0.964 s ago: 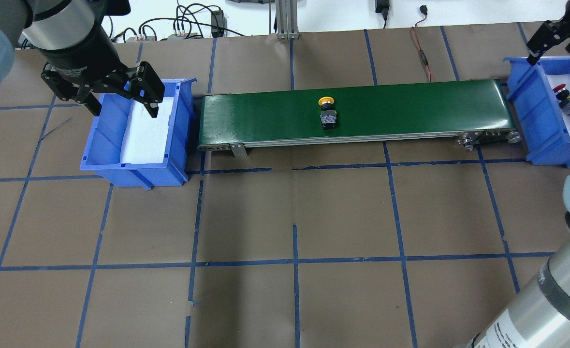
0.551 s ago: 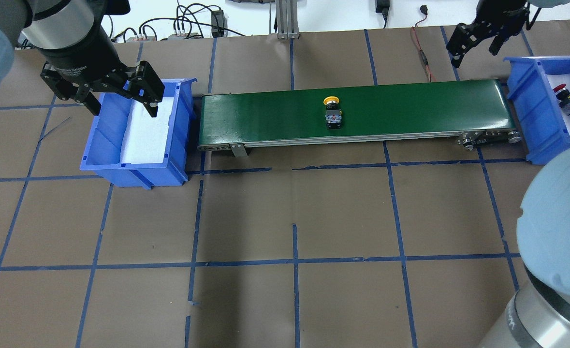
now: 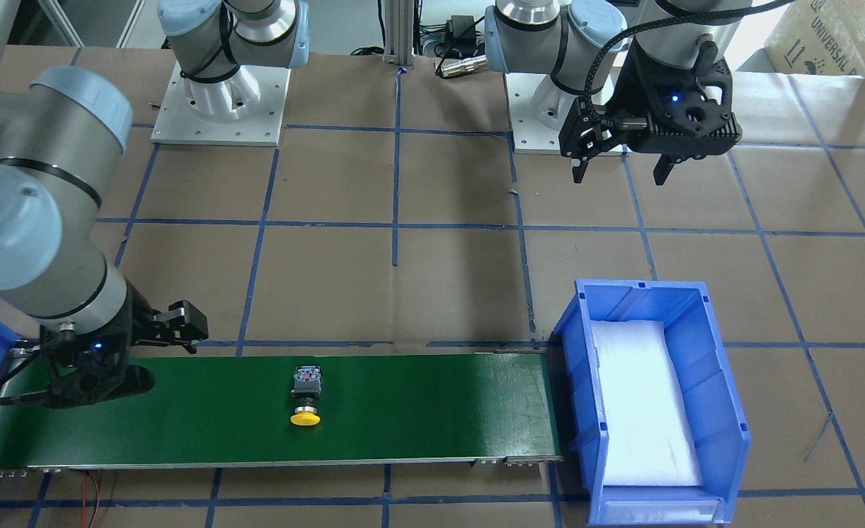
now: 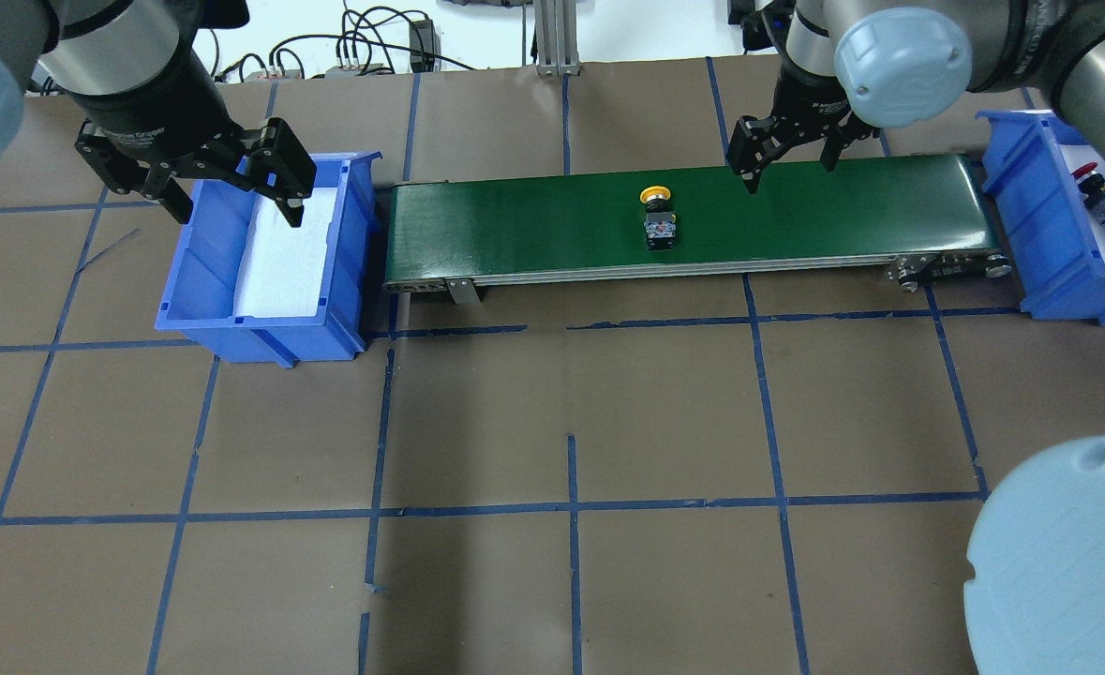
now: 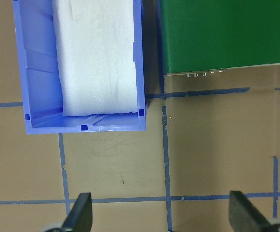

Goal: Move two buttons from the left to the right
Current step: 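Move the right gripper back to the belt and grasp the yellow button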

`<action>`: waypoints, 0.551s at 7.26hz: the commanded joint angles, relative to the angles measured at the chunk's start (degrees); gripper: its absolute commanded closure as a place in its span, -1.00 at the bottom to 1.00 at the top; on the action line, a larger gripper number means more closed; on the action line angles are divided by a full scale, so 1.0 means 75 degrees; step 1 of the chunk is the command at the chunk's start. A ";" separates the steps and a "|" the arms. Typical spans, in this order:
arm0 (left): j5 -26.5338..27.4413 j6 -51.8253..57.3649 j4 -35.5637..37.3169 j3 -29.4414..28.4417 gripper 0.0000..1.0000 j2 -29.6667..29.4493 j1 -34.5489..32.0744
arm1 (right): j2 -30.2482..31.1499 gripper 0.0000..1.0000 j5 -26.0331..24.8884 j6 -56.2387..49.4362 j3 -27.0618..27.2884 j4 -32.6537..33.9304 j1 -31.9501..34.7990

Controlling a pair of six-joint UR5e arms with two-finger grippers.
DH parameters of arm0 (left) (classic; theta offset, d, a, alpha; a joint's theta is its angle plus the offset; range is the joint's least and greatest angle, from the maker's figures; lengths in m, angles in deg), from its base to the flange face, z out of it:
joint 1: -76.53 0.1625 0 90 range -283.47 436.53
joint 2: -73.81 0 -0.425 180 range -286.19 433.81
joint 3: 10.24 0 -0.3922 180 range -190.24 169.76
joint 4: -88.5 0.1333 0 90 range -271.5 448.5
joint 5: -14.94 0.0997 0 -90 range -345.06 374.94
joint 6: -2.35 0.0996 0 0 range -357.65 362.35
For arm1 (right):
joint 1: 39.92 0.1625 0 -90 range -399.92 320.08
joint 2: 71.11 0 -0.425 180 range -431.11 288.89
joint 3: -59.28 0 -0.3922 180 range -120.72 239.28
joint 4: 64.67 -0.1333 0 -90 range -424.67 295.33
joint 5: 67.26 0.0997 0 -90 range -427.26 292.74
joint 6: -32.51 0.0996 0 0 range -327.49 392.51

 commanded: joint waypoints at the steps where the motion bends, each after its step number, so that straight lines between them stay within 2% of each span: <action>1: 0.0000 0.0007 -0.0001 0.0000 -1.00 0.0002 0.0007 | -0.0059 -0.99 0.0058 0.0075 0.0227 0.0300 0.0050; 4: 0.0000 0.0007 -0.0001 0.0000 -1.00 0.0002 0.0019 | -0.0235 -0.98 0.0327 0.0133 0.0521 0.0826 0.0038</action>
